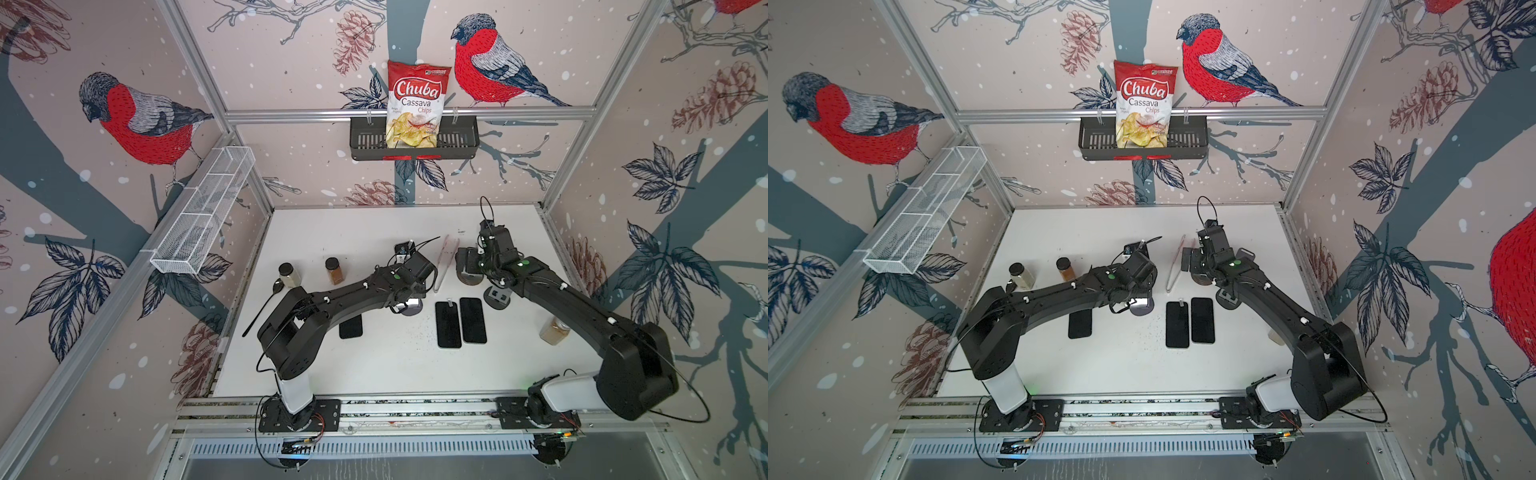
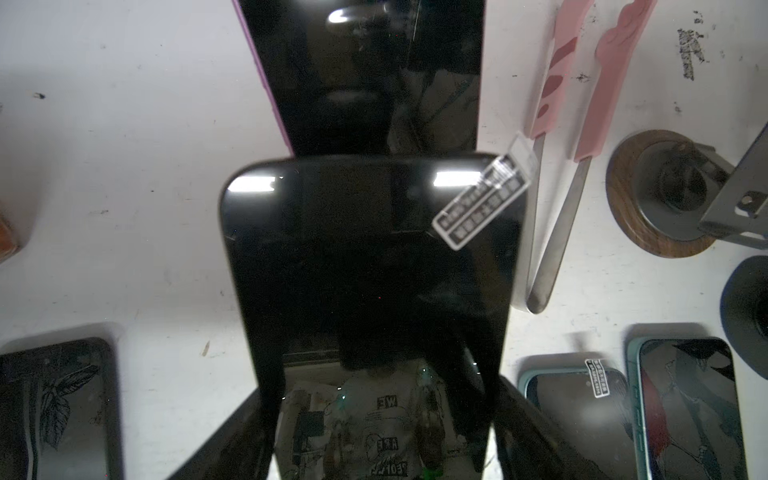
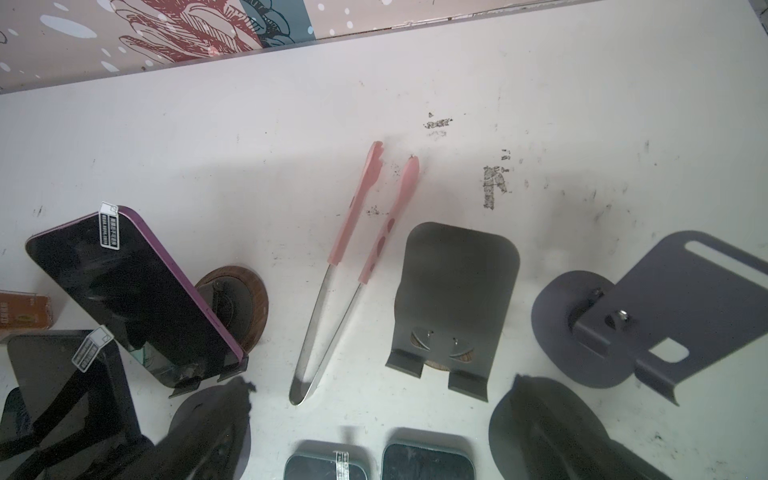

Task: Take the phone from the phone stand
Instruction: 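Carry the black phone toward the robot and lower it flat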

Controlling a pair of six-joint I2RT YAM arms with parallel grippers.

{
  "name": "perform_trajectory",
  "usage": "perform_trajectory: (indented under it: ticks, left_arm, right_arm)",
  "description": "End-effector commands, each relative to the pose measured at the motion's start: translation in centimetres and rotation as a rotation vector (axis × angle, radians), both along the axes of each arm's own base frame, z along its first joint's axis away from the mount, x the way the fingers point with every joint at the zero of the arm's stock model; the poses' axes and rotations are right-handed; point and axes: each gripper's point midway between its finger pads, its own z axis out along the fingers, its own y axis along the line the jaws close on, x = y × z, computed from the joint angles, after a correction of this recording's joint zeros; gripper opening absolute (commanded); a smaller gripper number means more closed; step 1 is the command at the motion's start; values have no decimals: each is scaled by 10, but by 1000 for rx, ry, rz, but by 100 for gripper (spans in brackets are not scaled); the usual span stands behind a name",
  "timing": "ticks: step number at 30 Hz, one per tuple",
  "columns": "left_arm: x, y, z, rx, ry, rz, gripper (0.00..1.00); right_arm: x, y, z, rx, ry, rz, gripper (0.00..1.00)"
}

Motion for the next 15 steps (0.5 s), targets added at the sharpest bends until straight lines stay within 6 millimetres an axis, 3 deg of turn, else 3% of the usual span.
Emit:
perform_trajectory:
  ticks: [1, 15]
  left_arm:
    - [1, 0, 1, 4, -12, -2, 76]
    - [2, 0, 15, -10, -58, -1, 69]
  right_arm:
    - [3, 1, 5, 10, -24, -11, 99]
    - [3, 1, 6, 14, -25, -12, 99]
